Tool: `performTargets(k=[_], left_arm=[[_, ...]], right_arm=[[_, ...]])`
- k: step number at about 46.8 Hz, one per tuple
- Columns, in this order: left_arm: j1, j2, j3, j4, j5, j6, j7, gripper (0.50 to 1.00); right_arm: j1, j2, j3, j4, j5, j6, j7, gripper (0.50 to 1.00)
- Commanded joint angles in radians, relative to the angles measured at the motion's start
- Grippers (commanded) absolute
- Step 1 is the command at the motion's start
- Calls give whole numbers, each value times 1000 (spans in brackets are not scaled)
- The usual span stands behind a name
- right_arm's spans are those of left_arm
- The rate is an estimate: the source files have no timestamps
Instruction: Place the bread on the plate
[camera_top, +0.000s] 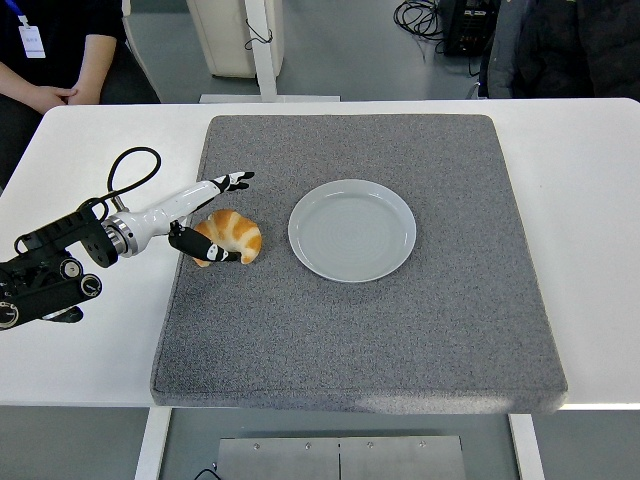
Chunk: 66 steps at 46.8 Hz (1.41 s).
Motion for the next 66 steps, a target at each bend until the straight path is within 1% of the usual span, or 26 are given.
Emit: performTargets(k=[1, 3, 6, 11, 13, 16, 18, 21, 27, 41, 49, 56, 66], left_arm=[[5, -18, 0, 16, 0, 8, -5, 961], [7, -24, 1, 21, 0, 17, -5, 955], [10, -29, 1, 27, 0, 27, -5, 927], [13, -29, 3, 27, 1, 28, -9, 839], [13, -29, 4, 27, 1, 28, -9, 784], [13, -29, 7, 27, 1, 28, -9, 688], [13, -29, 9, 27, 3, 28, -9, 618], [13, -27, 9, 27, 6, 27, -12, 500], [7, -26, 9, 27, 6, 22, -20, 500], [-33, -15, 7, 27, 1, 21, -66, 500], [-43, -7, -2, 27, -3, 21, -69, 500], [-101, 30, -2, 27, -5, 19, -68, 500], [-210, 100, 6, 27, -2, 14, -68, 500]], right_arm=[[-1, 0, 1, 0, 0, 0, 0, 1000], [0, 0, 1, 0, 0, 0, 0, 1000], [0, 0, 1, 0, 0, 0, 0, 1000], [0, 0, -1, 0, 0, 0, 0, 1000], [-1, 0, -1, 0, 0, 0, 0, 1000], [0, 0, -1, 0, 0, 0, 0, 1000], [-2, 0, -1, 0, 0, 0, 0, 1000], [-1, 0, -1, 0, 0, 0, 0, 1000], [-1, 0, -1, 0, 0, 0, 0, 1000], [-2, 0, -1, 0, 0, 0, 0, 1000], [-2, 0, -1, 0, 0, 0, 0, 1000], [-2, 0, -1, 0, 0, 0, 0, 1000], [-2, 0, -1, 0, 0, 0, 0, 1000]])
